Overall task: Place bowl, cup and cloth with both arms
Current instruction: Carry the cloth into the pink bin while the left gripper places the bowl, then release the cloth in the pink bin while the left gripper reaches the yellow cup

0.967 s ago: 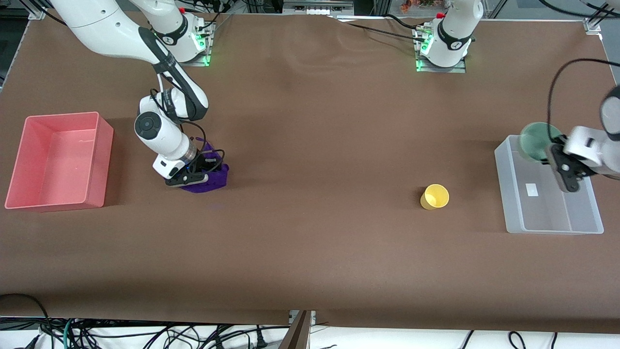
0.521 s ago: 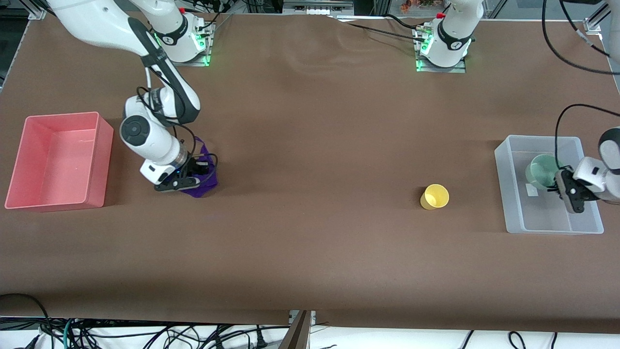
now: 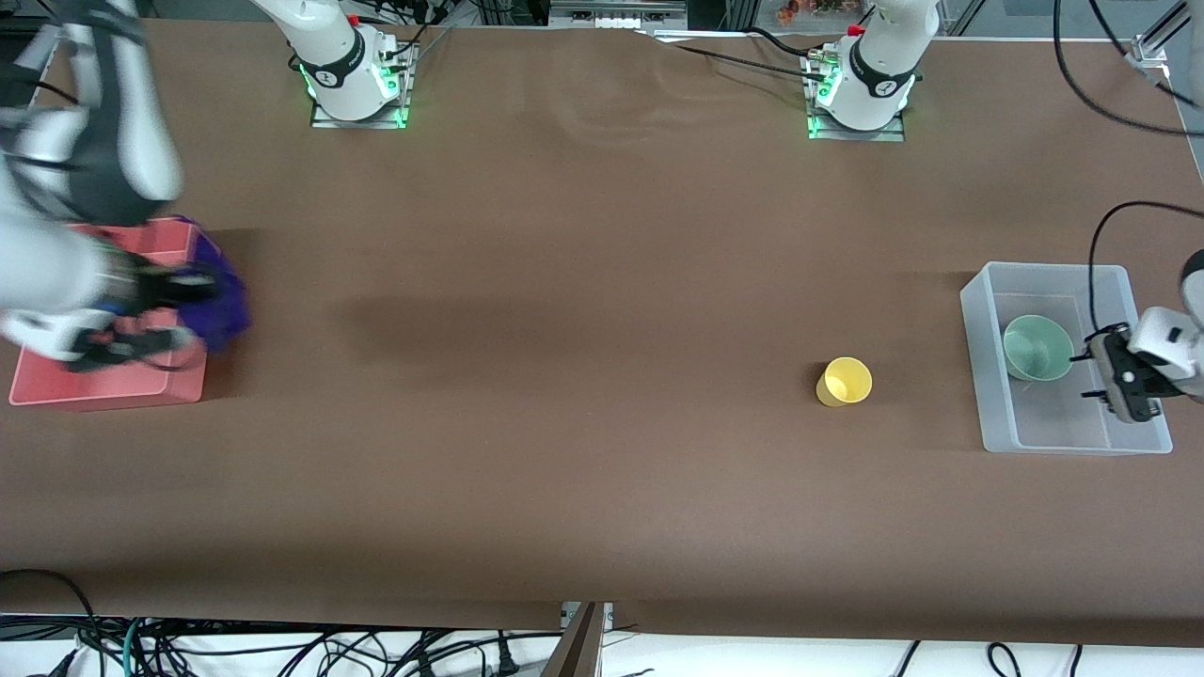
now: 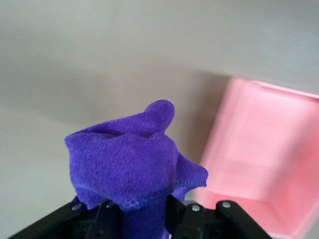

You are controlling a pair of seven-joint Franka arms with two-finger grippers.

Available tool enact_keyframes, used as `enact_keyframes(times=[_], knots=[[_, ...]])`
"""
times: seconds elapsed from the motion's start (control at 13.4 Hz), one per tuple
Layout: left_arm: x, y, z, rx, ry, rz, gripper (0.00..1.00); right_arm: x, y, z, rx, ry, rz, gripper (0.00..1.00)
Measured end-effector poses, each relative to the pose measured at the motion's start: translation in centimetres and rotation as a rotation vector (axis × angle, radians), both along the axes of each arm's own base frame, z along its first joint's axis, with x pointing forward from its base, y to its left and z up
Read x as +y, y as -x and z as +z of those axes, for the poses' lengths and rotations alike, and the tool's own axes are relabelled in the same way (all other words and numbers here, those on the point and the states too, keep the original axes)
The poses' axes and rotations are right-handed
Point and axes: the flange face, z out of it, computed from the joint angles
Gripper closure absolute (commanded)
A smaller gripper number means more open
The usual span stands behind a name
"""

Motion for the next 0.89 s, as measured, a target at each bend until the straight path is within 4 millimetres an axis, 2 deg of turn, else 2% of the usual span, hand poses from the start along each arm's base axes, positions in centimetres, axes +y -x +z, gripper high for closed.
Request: enact_keyframes(times=[0.15,0.22,0.3,0.37,0.45,0.52,0.74,0.89], knots=[[-4.4,0.3,6.2,0.049,-0.025,0.158,0.00,-10.0,2.0,0.0,0.029,-0.012,0.020,1.00],[-6.9,0.4,8.0,0.071,-0.039,0.244,0.00,-13.8,2.9,-0.8,0.044,-0.017,0.021,1.00],[-9.5,0.2,8.7,0.086,-0.038,0.332,0.00,-16.3,3.6,-1.8,0.053,-0.021,0.020,1.00],[-11.9,-0.2,8.4,0.101,-0.020,0.418,0.00,-17.7,3.9,-3.1,0.062,-0.023,0.015,0.91],[-14.1,-0.7,7.3,0.118,-0.008,0.496,0.00,-18.2,4.1,-4.5,0.075,-0.026,0.007,0.35],[-15.8,-1.4,5.8,0.118,-0.006,0.561,0.00,-18.5,4.2,-5.8,0.088,-0.028,0.004,0.02],[-21.5,-2.7,1.1,0.107,-0.021,0.719,0.00,-19.4,4.9,-8.0,0.117,-0.029,-0.015,0.01],[-25.9,-2.4,-1.2,0.084,-0.033,0.799,0.01,-20.0,5.3,-7.9,0.117,-0.027,-0.024,0.01]])
